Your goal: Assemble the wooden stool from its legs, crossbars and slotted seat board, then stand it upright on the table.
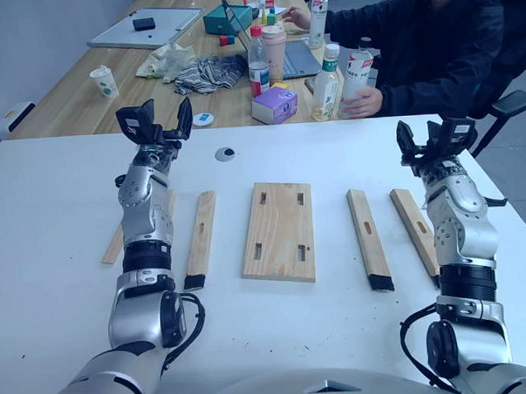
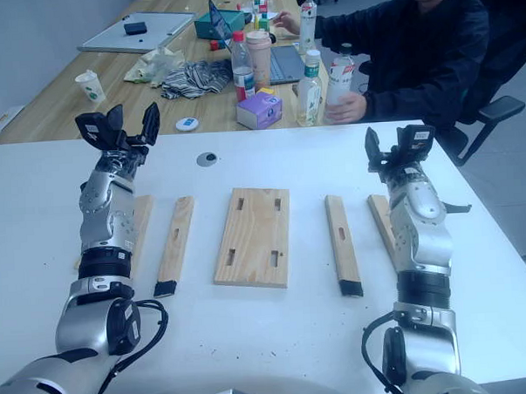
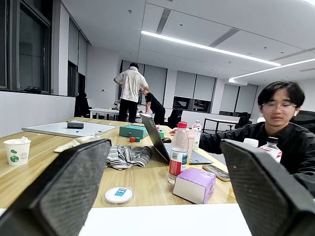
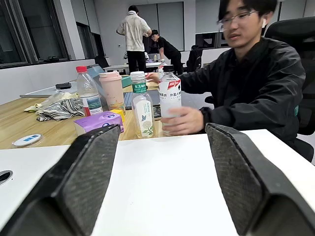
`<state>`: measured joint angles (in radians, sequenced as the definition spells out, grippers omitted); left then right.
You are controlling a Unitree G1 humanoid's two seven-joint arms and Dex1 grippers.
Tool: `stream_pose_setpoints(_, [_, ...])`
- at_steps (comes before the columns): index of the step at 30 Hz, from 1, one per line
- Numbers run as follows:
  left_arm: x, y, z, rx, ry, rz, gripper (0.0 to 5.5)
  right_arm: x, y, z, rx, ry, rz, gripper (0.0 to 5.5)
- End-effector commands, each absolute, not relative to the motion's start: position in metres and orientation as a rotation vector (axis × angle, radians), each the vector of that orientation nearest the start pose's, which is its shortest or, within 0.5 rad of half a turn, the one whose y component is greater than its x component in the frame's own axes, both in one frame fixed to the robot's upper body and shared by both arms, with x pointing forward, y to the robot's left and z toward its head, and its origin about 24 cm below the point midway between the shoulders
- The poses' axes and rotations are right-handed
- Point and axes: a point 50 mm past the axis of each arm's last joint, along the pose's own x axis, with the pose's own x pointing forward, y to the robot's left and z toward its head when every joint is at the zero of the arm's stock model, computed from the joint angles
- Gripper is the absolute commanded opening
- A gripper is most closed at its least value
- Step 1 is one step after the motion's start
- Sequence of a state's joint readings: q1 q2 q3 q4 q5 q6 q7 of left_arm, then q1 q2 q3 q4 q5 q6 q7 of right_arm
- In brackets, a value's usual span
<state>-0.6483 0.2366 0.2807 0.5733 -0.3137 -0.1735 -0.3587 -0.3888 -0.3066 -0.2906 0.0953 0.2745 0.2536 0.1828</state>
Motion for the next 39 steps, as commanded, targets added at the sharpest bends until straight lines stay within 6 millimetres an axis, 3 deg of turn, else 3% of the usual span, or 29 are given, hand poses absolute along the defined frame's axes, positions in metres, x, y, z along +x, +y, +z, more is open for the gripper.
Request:
stream_pose_setpoints(1, [0.358,0.216,0.137,-0.158,-0.317,-0.148,4.1,0.312,-0.255,0.138,0.001,-0.101,-0.026,3.22])
stream_pose_setpoints(5, [0.355,0.221,0.132,-0.147,-0.279,-0.14,4.1,0.303,-0.267,0.143,-0.04,-0.052,0.014,3.22])
stream_pose_setpoints(10, [0.348,0.232,0.128,-0.112,-0.255,-0.108,4.1,0.278,-0.306,0.16,-0.068,0.031,0.006,3.22])
stream_pose_setpoints(13, [0.344,0.234,0.122,-0.111,-0.24,-0.094,4.12,0.265,-0.325,0.16,-0.093,0.118,-0.017,3.02])
stream_pose_setpoints(17, [0.343,0.232,0.122,-0.11,-0.233,-0.097,4.12,0.25,-0.335,0.136,-0.112,0.284,-0.028,2.38])
stream_pose_setpoints(24, [0.341,0.234,0.121,-0.108,-0.223,-0.088,4.12,0.222,-0.343,0.102,-0.01,0.457,-0.126,2.38])
stream_pose_setpoints(30, [0.339,0.234,0.118,-0.109,-0.211,-0.086,4.12,0.207,-0.338,0.075,0.003,0.592,-0.115,3.43])
stream_pose_setpoints(39, [0.34,0.232,0.118,-0.113,-0.205,-0.091,4.12,0.203,-0.338,0.044,0.058,0.636,-0.175,3.48])
